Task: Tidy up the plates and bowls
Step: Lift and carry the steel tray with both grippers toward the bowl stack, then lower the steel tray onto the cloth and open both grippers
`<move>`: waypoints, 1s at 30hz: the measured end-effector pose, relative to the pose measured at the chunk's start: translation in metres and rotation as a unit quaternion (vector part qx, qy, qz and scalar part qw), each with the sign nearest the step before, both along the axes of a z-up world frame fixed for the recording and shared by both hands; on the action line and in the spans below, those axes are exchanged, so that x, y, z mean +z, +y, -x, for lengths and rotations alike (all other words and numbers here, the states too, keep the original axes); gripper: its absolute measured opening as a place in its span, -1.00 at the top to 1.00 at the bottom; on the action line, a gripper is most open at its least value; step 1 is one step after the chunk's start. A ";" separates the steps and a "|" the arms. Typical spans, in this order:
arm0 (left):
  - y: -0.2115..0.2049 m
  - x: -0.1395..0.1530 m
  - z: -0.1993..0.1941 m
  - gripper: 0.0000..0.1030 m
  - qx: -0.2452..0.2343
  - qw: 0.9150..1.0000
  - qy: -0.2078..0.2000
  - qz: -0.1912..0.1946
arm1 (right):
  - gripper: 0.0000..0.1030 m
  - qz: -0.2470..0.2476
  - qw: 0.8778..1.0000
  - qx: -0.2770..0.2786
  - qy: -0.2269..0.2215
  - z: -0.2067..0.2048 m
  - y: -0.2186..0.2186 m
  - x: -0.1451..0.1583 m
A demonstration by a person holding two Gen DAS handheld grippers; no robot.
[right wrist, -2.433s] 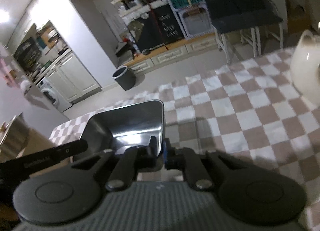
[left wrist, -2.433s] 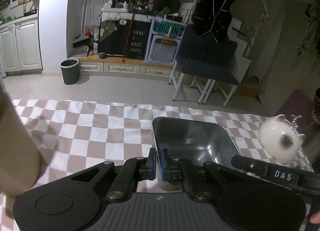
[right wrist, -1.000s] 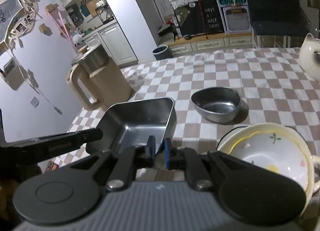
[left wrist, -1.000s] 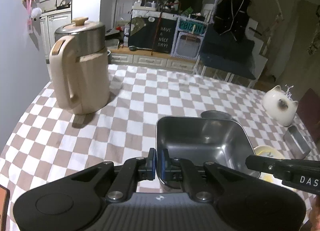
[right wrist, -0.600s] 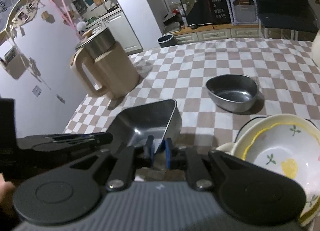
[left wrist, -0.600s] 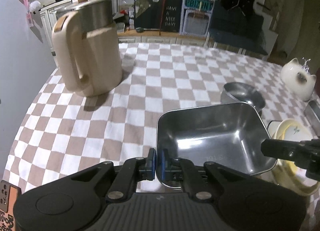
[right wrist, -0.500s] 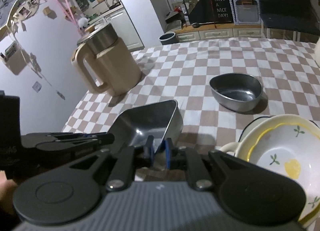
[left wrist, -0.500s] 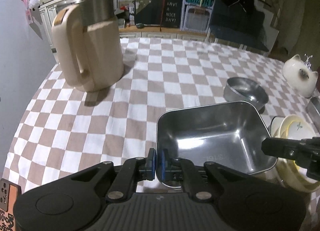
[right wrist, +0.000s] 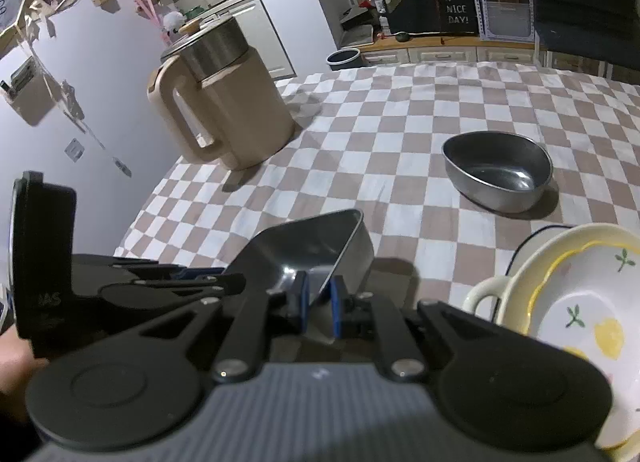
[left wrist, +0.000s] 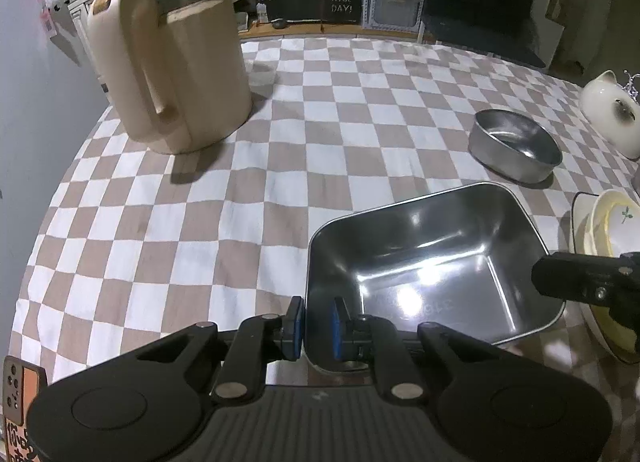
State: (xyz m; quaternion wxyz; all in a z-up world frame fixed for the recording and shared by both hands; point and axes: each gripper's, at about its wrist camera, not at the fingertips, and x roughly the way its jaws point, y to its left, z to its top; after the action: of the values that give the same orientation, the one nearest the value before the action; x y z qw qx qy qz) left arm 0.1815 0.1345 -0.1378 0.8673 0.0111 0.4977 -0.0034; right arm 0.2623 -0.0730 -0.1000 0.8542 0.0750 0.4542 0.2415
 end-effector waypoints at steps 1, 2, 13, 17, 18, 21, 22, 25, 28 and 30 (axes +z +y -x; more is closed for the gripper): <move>0.000 -0.001 -0.001 0.72 0.001 1.000 0.002 0.000 | 0.73 0.001 1.000 0.001 0.001 -0.001 0.001 -0.001; 0.001 -0.003 -0.001 0.72 0.001 1.000 0.005 -0.001 | 0.73 0.003 1.000 0.003 0.003 -0.002 0.003 -0.002; 0.001 -0.006 -0.001 0.59 -0.002 1.000 0.011 -0.008 | 0.73 0.019 0.999 0.004 0.026 -0.006 0.011 -0.015; 0.001 -0.006 0.000 0.59 -0.004 1.000 0.010 -0.006 | 0.73 0.035 0.999 0.008 0.035 -0.007 0.014 -0.020; 0.001 -0.006 0.000 0.59 -0.005 1.000 0.010 -0.005 | 0.73 0.037 0.998 0.008 0.039 -0.007 0.015 -0.022; 0.001 -0.005 0.002 0.57 -0.007 1.000 0.011 -0.002 | 0.73 0.045 0.997 0.006 0.058 -0.009 0.015 -0.029; 0.001 -0.005 0.003 0.57 -0.007 1.000 0.011 -0.002 | 0.73 0.047 0.997 0.005 0.065 -0.010 0.015 -0.032; 0.001 -0.004 0.004 0.55 -0.007 1.000 0.011 -0.002 | 0.73 0.052 0.996 0.006 0.076 -0.010 0.017 -0.037; 0.001 -0.005 0.004 0.55 -0.008 1.000 0.013 -0.003 | 0.73 0.059 0.995 0.008 0.083 -0.009 0.021 -0.042; 0.001 -0.005 0.004 0.55 -0.009 1.000 0.013 -0.003 | 0.71 0.062 0.994 0.009 0.086 -0.009 0.022 -0.044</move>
State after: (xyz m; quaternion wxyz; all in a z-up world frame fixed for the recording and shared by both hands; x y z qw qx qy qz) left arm 0.1775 0.1352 -0.1428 0.8604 0.0183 0.5092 -0.0103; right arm 0.2714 -0.0507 -0.1445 0.8127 0.0383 0.5410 0.2131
